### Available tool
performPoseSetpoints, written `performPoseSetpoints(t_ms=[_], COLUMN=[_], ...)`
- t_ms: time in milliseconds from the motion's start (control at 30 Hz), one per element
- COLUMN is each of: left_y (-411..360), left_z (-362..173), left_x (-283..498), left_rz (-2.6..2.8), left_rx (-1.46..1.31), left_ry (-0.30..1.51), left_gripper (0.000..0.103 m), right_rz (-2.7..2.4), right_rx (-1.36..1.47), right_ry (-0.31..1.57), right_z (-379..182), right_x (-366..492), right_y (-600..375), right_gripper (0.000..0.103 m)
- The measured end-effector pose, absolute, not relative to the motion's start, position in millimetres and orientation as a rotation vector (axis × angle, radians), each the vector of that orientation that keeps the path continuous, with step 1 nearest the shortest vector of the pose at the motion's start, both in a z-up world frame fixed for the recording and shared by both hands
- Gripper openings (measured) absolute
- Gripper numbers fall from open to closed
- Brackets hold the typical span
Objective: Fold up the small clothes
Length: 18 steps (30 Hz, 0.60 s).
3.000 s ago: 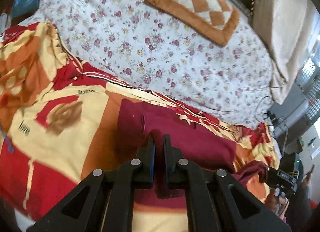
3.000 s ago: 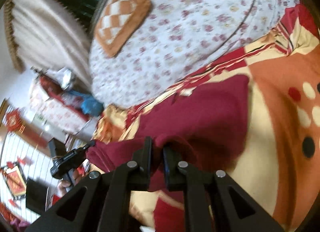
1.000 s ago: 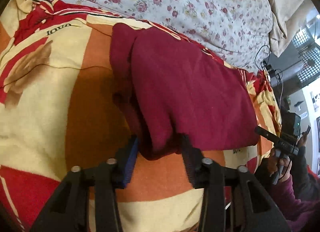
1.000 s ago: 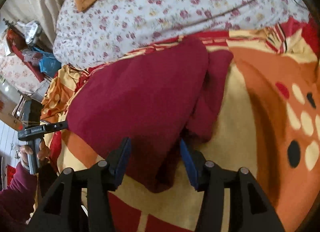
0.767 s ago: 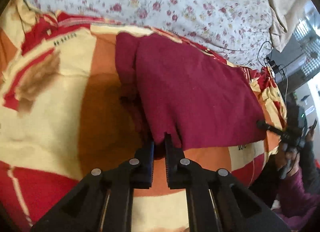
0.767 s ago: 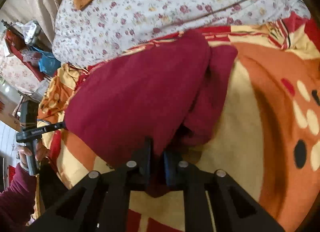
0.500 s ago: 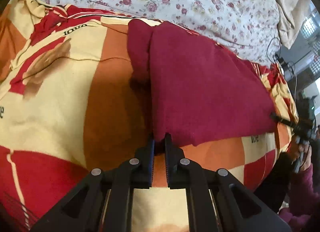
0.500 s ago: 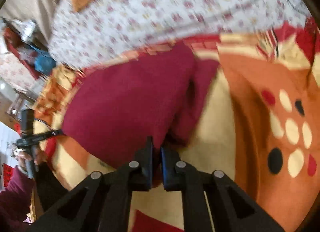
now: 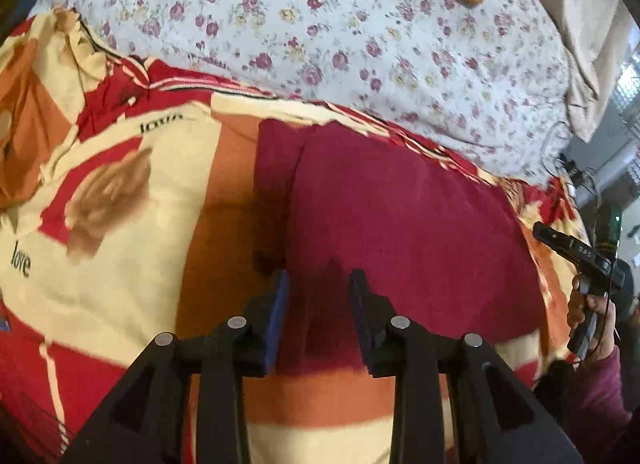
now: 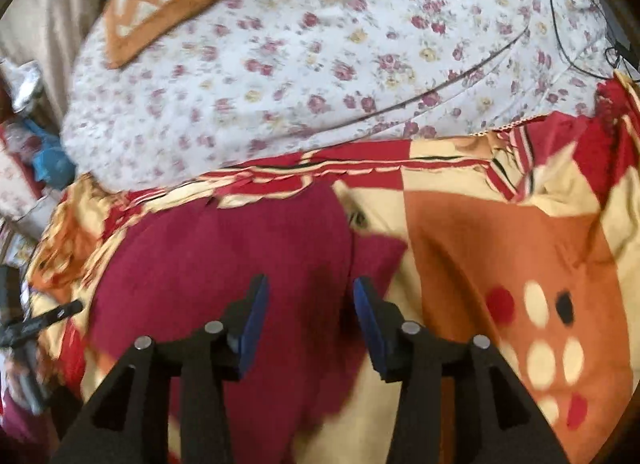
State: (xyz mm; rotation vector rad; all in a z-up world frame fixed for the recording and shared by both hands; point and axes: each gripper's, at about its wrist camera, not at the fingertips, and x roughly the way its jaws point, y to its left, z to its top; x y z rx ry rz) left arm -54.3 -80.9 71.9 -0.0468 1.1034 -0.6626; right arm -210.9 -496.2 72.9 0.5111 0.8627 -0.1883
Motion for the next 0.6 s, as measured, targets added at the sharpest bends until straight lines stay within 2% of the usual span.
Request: performPoseSetpoints(t_ms=[100, 133, 167, 300, 467, 500, 567, 600], left_y=[-96, -99, -102, -106, -112, -113, -113, -114], left_z=[61, 57, 54, 46, 39, 39, 39, 39], left_x=[-42, -38, -35, -24, -22, -23, -25, -25], left_rz=[-0.597, -0.563, -0.54, -0.482, -0.448, -0.443, -0.437, -0.434], left_rx=[-0.013, 0.001, 0.002, 0.0, 0.021, 0.024, 0.022, 0.022], left_ry=[1.105, 1.105, 1.105, 1.078, 1.069, 1.064, 1.054, 1.051], left_gripper=[0.02, 0.02, 0.02, 0.02, 0.021, 0.021, 0.021, 0.021], right_rz=[-0.193, -0.201, -0.21, -0.259, -0.288, -0.297, -0.311, -0.313], right_rx=[0.499, 0.481, 0.462, 0.407, 0.359, 0.346, 0.358, 0.368], right_ry=[0.919, 0.941, 0.944, 0.884, 0.981, 0.969, 0.945, 0.935], right_z=[49, 42, 39, 46, 16, 19, 32, 39], right_x=[-173, -162, -157, -150, -135, -138, -147, -152], right_y=[-503, -504, -503, -505, -509, -507, -507, -506], right_gripper=[0.046, 0.032, 0.008, 0.008, 0.008, 0.01, 0.029, 0.031])
